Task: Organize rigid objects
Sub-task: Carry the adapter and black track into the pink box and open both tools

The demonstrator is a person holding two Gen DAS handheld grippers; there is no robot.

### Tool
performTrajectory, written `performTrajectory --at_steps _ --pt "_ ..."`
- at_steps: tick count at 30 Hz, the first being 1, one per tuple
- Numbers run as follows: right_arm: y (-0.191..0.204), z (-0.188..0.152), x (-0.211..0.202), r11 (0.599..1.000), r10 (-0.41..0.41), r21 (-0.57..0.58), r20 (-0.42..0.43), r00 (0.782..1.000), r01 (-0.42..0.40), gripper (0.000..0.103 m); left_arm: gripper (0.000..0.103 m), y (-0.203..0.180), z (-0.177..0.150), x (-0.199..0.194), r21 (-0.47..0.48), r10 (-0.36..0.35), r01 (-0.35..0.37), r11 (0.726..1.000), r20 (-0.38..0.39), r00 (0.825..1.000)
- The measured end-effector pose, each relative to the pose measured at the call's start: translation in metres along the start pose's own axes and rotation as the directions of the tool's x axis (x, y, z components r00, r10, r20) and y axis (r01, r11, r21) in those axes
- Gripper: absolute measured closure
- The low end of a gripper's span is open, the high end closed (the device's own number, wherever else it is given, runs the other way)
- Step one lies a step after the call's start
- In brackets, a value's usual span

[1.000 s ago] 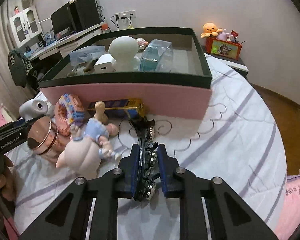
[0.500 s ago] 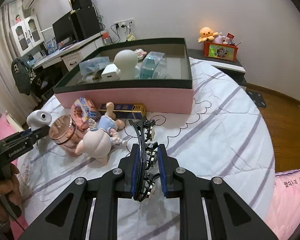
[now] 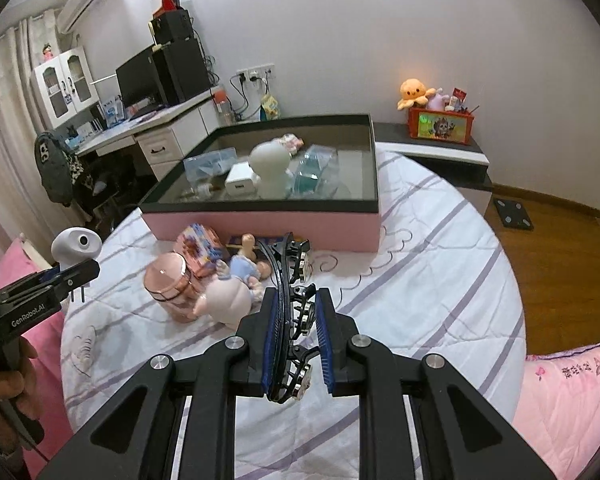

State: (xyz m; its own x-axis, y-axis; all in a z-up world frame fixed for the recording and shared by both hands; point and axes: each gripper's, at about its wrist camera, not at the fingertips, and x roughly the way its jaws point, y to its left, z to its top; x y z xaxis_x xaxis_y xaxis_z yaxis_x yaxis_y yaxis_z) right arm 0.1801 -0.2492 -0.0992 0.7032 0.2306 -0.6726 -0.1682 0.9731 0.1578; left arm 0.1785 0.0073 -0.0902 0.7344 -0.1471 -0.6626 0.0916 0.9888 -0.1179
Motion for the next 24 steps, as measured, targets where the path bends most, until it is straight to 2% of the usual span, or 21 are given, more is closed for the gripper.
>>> performTrajectory --at_steps 6,13,24 --pt "0.004 0.014 -0.007 1.000 0.011 -0.013 0.033 0.999 -0.010 0.085 0.064 -0.006 0.016 -0.004 0.009 -0.010 0.010 1.000 0.030 0.999" --pt "0.006 0.050 -0.005 0.999 0.020 -0.043 0.089 0.996 -0.016 0.085 0.064 -0.018 0.058 0.004 0.043 -0.034 0.030 0.999 0.086 0.996" --pt "-0.011 0.127 0.036 0.999 0.006 -0.052 0.140 0.990 0.002 0.085 0.064 -0.051 0.125 0.054 0.109 -0.067 0.054 0.993 0.121 0.990"
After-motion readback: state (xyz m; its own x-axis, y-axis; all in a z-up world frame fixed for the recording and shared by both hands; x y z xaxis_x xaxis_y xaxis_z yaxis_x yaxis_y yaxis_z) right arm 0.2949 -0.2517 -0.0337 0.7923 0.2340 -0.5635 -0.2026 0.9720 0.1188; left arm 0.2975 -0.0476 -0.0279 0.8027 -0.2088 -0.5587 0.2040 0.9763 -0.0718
